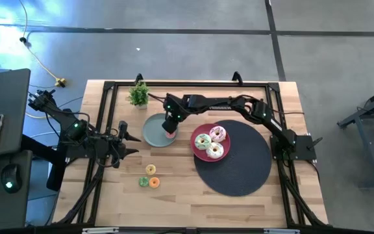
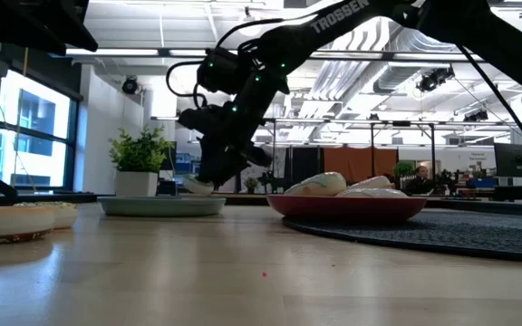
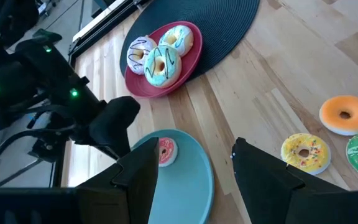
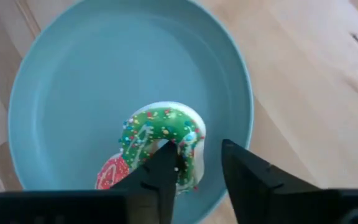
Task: Pick & Place donuts
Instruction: Put the top small green donut on the blue plate
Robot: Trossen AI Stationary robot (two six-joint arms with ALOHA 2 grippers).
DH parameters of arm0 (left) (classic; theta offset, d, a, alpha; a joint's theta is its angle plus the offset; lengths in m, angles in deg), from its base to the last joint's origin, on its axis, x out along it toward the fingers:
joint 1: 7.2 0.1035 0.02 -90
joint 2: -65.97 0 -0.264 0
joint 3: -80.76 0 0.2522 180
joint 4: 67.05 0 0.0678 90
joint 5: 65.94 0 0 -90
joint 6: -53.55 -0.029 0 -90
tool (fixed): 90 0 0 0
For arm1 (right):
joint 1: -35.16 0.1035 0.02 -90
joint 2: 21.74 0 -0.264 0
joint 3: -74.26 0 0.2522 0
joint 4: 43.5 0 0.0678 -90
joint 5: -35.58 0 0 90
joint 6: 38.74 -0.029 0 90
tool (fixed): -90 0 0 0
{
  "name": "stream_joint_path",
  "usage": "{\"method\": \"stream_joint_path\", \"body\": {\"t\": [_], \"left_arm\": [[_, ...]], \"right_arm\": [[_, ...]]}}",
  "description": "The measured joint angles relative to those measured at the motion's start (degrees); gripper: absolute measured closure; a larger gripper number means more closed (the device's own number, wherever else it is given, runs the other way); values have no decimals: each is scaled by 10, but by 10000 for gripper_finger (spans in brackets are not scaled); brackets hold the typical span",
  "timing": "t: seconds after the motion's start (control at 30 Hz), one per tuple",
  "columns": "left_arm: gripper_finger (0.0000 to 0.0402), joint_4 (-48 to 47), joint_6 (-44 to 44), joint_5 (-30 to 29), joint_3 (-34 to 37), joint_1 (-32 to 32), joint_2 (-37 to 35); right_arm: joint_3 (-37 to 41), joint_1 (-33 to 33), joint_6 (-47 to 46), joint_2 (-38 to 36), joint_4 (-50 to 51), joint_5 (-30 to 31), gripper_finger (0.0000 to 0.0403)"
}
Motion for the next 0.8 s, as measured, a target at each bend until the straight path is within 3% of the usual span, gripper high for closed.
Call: {"method": "stream_joint_path", "body": {"t": [0.27,0.4,0.57,0.73,0.8], "left_arm": [[209,1,4,0,0,0,0],[209,2,4,0,0,0,0],[209,4,4,-1,0,0,0],[209,-6,-1,-66,0,5,0],[213,-12,-16,-68,3,34,7]], "right_arm": [[0,2,0,13,14,12,232],[0,11,19,8,25,43,225],[-11,17,21,6,31,29,224],[-7,20,-17,5,27,33,224],[-7,20,-21,5,17,29,224]]}}
